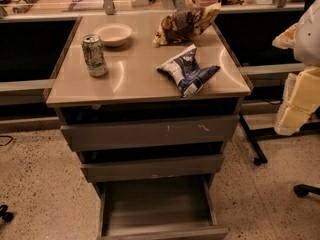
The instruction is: Place blue chip bag into bottom drawer
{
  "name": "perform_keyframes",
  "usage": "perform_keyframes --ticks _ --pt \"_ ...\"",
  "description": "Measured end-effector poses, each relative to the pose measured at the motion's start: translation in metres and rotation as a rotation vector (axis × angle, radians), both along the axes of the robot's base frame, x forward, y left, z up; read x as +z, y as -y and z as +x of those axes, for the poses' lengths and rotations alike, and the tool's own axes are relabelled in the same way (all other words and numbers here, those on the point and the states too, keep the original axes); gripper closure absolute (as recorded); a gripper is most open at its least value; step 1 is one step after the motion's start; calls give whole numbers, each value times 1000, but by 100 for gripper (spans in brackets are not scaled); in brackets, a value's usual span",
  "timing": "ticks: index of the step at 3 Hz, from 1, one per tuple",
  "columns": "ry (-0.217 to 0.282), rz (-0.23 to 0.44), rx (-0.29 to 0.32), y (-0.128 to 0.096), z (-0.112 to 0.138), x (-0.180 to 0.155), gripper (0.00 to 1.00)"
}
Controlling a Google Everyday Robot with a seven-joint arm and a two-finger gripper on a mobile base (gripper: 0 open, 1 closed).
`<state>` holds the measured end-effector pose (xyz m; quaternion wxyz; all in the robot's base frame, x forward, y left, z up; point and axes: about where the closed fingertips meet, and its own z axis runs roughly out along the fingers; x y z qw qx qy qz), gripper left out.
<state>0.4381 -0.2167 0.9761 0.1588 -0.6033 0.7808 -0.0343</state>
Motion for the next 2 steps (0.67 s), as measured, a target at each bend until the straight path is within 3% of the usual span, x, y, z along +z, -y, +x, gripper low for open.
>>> perform_keyframes --ticks 2 --pt "27 21 20 -4 10 -2 0"
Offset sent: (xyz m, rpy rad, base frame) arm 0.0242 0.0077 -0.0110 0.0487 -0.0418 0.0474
